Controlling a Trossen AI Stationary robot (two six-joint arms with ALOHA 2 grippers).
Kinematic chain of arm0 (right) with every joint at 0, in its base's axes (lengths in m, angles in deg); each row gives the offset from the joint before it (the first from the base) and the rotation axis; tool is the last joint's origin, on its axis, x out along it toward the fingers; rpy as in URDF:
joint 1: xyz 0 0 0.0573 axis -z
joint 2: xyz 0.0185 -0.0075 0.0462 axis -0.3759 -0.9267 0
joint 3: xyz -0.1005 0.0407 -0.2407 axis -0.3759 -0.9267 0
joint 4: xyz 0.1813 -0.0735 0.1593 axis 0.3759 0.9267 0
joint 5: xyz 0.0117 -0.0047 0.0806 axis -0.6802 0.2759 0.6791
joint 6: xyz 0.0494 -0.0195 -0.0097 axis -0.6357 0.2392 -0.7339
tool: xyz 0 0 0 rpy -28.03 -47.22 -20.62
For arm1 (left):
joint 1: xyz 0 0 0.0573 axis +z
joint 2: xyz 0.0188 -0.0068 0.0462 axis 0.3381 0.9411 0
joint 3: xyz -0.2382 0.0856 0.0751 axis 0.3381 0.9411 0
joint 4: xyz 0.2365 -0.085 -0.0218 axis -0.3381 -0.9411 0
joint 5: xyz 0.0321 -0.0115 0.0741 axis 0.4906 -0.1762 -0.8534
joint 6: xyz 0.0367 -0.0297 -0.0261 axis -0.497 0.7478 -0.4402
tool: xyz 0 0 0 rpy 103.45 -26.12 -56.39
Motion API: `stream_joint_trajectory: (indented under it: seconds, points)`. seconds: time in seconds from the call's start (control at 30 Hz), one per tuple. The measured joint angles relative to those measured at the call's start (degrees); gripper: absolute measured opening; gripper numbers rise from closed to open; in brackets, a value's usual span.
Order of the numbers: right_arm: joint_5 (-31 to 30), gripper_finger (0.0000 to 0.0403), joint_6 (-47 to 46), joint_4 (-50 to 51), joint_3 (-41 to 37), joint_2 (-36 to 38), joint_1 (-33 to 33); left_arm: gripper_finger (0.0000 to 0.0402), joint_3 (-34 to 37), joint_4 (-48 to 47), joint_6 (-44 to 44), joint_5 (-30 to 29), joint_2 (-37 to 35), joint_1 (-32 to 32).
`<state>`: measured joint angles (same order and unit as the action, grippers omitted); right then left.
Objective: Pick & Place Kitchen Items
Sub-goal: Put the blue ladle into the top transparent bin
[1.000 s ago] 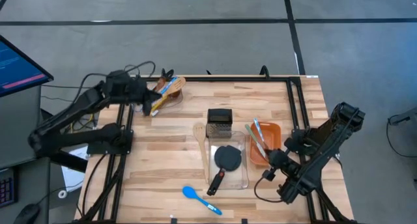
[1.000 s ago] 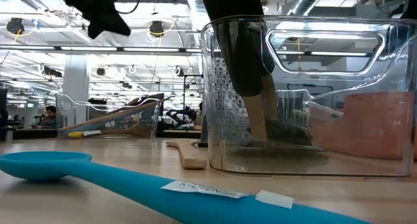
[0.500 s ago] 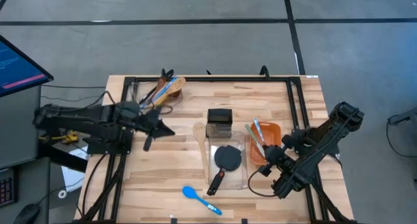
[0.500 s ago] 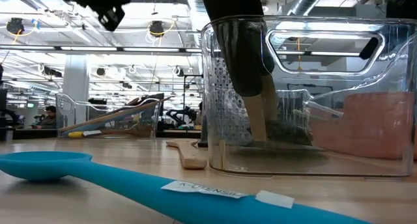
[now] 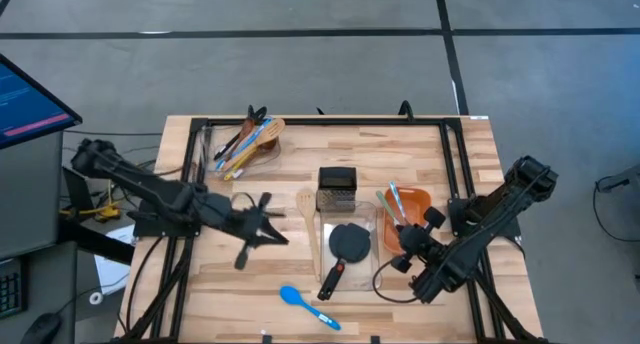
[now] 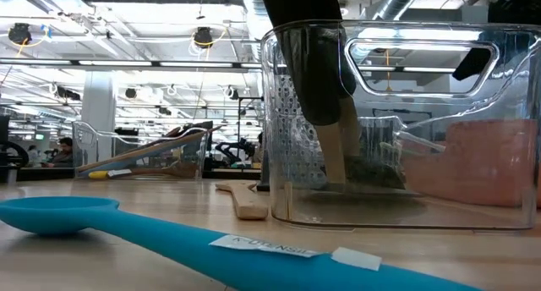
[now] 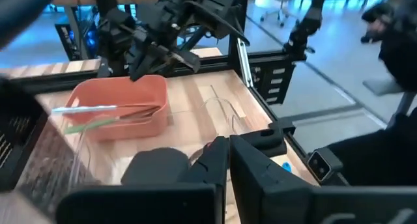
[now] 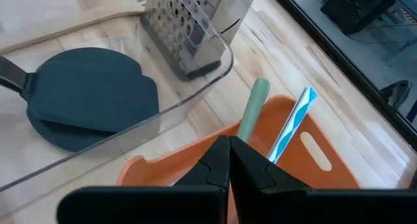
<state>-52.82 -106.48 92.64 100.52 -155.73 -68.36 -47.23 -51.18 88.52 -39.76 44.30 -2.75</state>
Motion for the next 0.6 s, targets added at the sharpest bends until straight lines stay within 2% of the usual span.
stream_joint_trajectory:
  seconds: [0.27, 0.47, 0.6]
  points:
    - [-0.27, 0.0000, 0.00, 0.00, 0.00, 0.00, -1.76, 0.0002, -12.62, -2.66, -4.76, -3.32, 12.51, -5.12]
    - [-0.29, 0.0000, 0.00, 0.00, 0.00, 0.00, -2.51, 0.0002, -21.41, -10.71, -4.87, -3.73, 19.13, -7.32]
    - [-0.29, 0.0000, 0.00, -0.01, 0.00, 0.00, -2.43, 0.0002, -25.34, -12.27, -4.99, -4.84, 22.54, -9.46]
